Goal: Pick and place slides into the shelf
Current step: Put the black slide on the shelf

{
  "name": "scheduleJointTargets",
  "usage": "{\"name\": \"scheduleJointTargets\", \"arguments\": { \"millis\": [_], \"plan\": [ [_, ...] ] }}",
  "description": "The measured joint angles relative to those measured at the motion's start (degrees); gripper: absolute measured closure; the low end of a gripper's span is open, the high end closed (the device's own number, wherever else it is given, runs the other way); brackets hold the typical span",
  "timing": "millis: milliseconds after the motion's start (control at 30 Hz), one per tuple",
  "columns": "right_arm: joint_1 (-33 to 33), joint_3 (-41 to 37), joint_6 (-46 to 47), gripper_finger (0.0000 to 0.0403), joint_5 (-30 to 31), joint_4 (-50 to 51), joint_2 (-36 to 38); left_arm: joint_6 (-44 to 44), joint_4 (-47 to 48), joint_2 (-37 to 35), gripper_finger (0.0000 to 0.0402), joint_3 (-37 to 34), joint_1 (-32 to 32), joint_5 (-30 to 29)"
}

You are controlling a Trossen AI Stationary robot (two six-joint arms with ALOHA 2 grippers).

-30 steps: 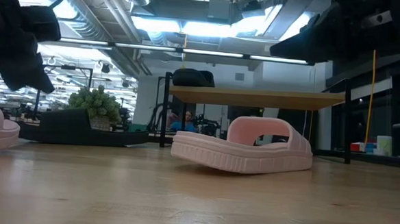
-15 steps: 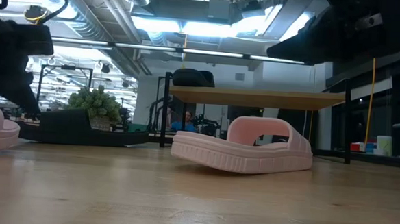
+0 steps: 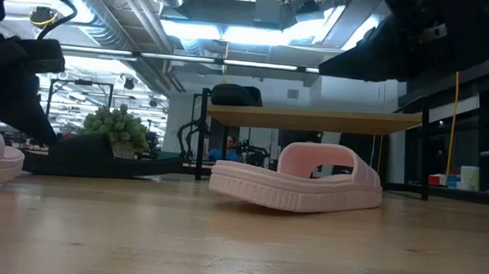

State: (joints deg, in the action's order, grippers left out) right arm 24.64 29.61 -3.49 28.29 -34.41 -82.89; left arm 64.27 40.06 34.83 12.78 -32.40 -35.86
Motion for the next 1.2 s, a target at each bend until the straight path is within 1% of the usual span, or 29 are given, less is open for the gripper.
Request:
{"name": "scheduleJointTargets", "arguments": {
  "millis": [167, 300, 400, 633, 800, 1033, 1100, 1200],
  "plan": [
    [0.0, 0.0, 0.0, 0.0395, 0.0, 0.0, 0.0, 0.2, -0.1, 0.0, 0.0265, -0.4, 0.0, 0.0],
    [0.0, 0.0, 0.1, 0.0395, 0.0, 0.0, 0.0, 1.7, 0.1, 0.0, 0.0265, -0.5, 0.0, 3.7],
    [0.0, 0.0, 0.0, 0.0395, 0.0, 0.0, 0.0, 2.1, 0.2, 0.0, 0.0265, -0.5, 0.0, 4.1],
    [0.0, 0.0, 0.3, 0.0395, 0.0, 0.0, 0.0, 0.2, 0.3, 0.0, 0.0265, -0.5, 0.0, -0.9],
    [0.0, 0.0, 0.3, 0.0395, 0.0, 0.0, 0.0, -0.3, 0.3, 0.0, 0.0265, -0.5, 0.0, -1.2],
    [0.0, 0.0, 0.3, 0.0395, 0.0, 0.0, 0.0, -0.3, 0.0, 0.0, 0.0265, -0.7, 0.0, -3.6],
    [0.0, 0.0, 0.3, 0.0395, 0.0, 0.0, 0.0, -0.4, -2.2, 0.0, 0.0265, -1.7, 0.0, -3.7],
    [0.0, 0.0, 0.2, 0.0395, 0.0, 0.0, 0.0, -3.6, -7.2, 0.1, 0.0265, -3.0, 0.6, -3.6]
  ]
}}
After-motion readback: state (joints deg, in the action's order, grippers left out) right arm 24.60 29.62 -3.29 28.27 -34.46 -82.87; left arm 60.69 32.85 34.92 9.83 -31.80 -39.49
